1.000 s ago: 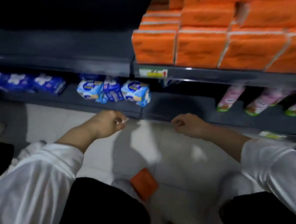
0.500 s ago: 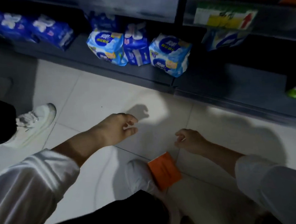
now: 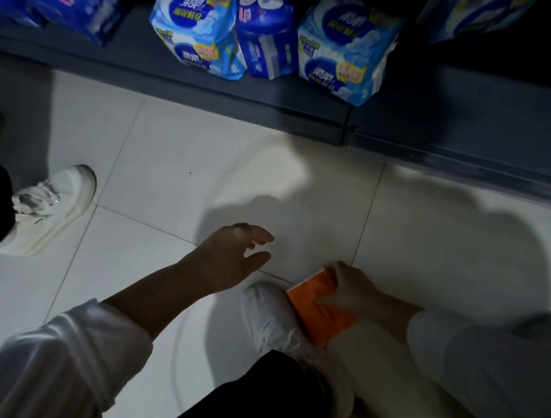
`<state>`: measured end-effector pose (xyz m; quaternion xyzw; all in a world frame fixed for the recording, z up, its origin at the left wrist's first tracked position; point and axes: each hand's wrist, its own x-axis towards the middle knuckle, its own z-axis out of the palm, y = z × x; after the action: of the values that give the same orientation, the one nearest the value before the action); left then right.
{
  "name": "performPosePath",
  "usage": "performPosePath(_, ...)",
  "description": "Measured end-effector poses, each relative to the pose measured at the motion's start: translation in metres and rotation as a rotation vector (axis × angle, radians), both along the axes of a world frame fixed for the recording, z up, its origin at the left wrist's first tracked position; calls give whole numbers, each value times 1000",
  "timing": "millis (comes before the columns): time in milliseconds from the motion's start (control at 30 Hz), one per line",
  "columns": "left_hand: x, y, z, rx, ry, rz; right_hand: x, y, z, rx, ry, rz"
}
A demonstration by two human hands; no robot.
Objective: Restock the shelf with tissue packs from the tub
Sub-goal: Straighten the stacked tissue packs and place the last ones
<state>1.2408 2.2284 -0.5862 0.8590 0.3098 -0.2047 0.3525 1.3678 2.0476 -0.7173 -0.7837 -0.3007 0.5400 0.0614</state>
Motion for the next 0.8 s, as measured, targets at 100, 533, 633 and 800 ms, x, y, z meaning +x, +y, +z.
performPosePath(100, 4, -1, 1, 9, -16, -30, -9, -5, -4, 16, 23, -95)
performPosePath(533, 33, 4, 47, 5, 171, -135, 32, 31, 83, 298, 162, -216)
performPosePath(633, 48, 0, 68, 79, 122, -142, 47, 37, 124, 430, 170, -261)
performPosePath(800, 72, -19, 106, 223, -10, -175, 60, 29, 183, 556, 173, -346)
